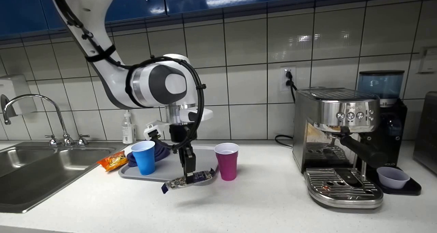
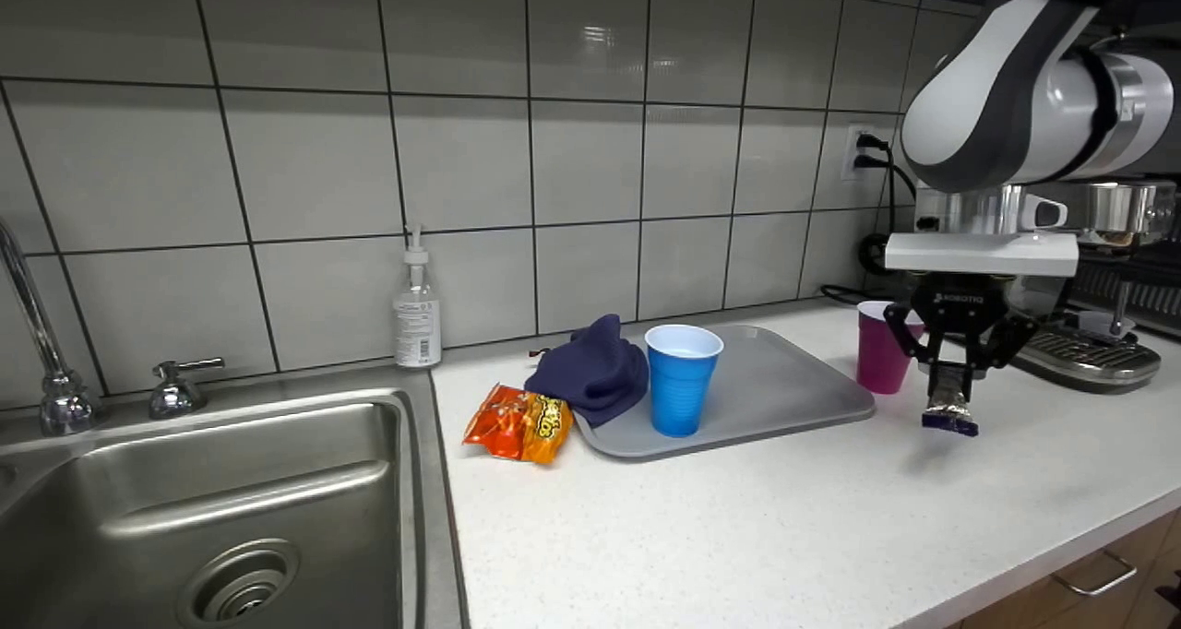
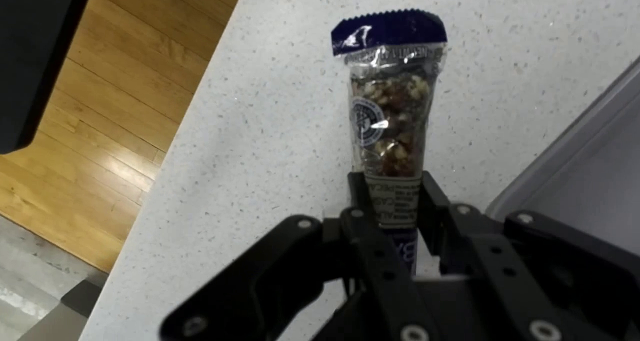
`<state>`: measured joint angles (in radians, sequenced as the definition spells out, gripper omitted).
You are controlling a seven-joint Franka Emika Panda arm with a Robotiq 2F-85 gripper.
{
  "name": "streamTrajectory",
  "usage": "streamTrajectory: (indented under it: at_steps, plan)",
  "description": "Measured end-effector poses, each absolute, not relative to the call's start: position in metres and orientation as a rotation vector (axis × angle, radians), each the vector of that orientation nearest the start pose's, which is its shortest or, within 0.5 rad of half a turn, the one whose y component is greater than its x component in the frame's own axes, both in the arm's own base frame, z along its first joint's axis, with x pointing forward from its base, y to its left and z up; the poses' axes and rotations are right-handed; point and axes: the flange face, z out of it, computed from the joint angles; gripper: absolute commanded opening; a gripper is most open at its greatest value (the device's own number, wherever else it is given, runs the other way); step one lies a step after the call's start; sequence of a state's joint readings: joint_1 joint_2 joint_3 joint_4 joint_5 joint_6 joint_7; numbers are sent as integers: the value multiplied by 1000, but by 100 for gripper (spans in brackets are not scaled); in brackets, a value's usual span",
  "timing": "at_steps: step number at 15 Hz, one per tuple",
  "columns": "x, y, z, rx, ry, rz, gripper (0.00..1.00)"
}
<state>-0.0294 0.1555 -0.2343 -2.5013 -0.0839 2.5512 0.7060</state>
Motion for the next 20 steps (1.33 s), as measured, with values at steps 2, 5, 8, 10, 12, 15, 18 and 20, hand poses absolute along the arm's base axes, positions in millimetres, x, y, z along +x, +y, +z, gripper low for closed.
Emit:
streamTrajectory:
  at_steps: [2,5,8,10,12,15,18,20]
  plan:
    - [444,-107,217,-2966,1319,134,7]
    - [449,-89,217,-3001,1241,128,7]
    - [458,-74,222,-3018,1187,105,7]
    - [467,-68,226,-3025,1164,83,7]
    - [477,-64,227,-3031,1147,65,7]
    - [494,-60,225,-3042,1128,48,7]
    - [514,-58,220,-3054,1116,38,7]
    - [528,-56,216,-3062,1109,34,7]
